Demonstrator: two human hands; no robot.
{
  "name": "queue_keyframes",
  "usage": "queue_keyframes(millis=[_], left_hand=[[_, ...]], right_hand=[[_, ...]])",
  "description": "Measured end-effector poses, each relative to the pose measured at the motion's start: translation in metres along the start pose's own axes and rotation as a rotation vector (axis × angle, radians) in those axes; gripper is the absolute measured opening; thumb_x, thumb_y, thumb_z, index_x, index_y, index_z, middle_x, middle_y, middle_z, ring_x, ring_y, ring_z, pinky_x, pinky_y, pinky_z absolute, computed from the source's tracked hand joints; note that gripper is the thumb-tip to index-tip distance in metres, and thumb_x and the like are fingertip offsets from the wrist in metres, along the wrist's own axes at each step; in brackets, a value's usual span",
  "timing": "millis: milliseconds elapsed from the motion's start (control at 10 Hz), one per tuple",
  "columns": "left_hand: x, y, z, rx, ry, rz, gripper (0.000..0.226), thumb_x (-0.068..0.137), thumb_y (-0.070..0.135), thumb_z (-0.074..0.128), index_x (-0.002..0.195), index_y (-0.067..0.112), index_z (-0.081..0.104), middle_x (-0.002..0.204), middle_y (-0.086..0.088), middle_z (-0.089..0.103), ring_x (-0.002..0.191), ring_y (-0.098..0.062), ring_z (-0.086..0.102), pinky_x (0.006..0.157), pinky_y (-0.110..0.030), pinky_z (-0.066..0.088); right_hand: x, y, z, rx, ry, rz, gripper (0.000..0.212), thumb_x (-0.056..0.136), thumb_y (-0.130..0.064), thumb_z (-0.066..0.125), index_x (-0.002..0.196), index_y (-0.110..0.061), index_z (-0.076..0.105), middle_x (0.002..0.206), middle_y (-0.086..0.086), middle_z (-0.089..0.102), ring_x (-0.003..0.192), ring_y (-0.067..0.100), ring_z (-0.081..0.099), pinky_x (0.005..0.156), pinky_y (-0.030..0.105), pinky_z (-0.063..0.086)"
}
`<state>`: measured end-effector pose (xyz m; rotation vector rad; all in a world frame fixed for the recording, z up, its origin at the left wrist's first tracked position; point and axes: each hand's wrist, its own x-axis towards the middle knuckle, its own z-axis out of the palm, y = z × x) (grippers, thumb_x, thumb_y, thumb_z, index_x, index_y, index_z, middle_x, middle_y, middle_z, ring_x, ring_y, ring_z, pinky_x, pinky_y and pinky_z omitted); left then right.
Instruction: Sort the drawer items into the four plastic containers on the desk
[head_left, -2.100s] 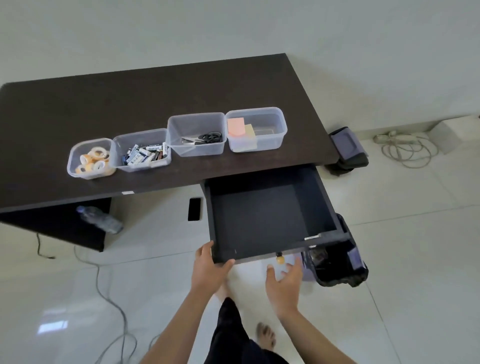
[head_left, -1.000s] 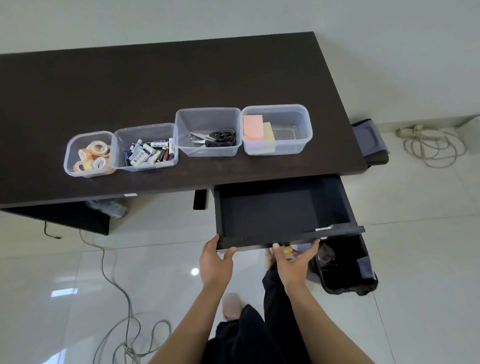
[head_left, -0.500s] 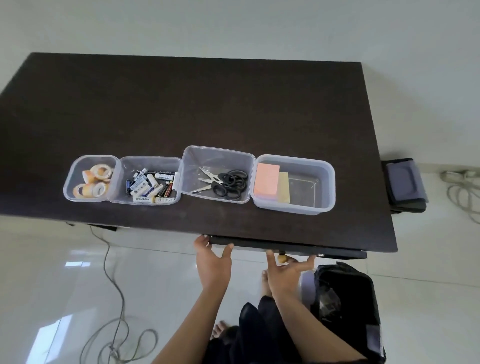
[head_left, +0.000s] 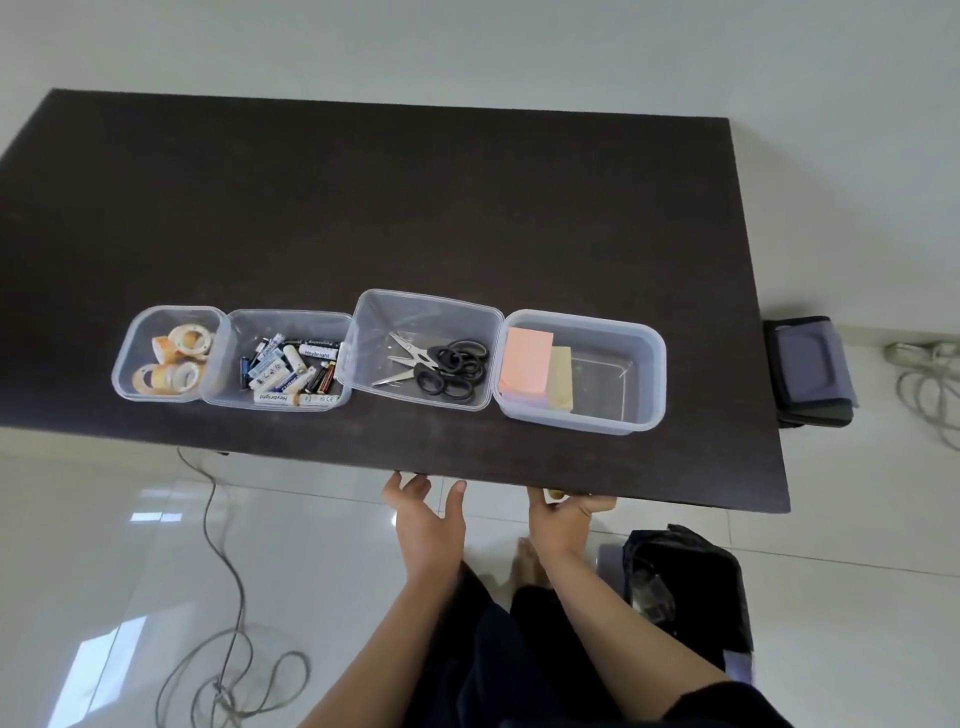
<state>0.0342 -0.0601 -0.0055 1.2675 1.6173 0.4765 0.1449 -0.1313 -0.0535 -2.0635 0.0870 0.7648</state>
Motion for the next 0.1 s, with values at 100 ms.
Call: queue_keyframes(millis=[100], left_hand=[[-0.008, -0.0074, -0.0143, 0.12, -0.125, 0.021, 0.07, 0.088, 0.022, 0.065, 0.14, 0.012, 0.02, 0.135, -0.003, 0.05, 0.123, -0.018, 0.05, 0.096, -0.033, 0.043]], right_hand=[[-0.0095, -0.0022, -0.0044, -0.051, -0.062, 0.045, 0.045, 0.084, -0.04, 0.063, 0.102, -0.009, 0.036, 0.082, -0.003, 0.046, 0.078, 0.024, 0.055, 0.074, 0.031, 0.037]])
